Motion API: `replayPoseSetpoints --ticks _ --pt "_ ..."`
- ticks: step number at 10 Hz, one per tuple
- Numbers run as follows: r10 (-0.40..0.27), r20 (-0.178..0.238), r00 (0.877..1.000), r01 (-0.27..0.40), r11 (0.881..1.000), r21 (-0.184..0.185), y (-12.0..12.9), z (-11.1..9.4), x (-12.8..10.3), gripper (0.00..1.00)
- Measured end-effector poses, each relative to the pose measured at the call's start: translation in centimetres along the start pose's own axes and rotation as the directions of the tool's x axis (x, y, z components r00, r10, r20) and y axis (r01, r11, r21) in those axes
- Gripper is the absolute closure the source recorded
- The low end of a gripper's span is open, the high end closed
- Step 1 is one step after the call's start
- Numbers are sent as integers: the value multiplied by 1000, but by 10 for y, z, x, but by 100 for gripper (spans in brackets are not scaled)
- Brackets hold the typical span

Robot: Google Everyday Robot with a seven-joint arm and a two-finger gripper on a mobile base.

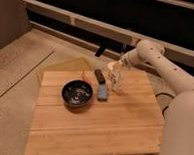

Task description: Stand the bottle upright

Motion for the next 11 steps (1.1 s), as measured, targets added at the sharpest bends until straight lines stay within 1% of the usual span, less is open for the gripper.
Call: replayPoseSetpoints --ticks 1,4,5,6,11 --pt "3 -5 1000 -3 1000 -1 1 3 -2 65" --pt "16 -14 1000 -16 1000 -6 3 8 -3 32" --pt "18 -12 1000 -18 1000 -7 4 8 -4 23" --pt "20 -11 1000 -20 1000 -8 4 9 -4 20" --pt "28 -10 1000 -28 1000 -5 7 5 -6 20"
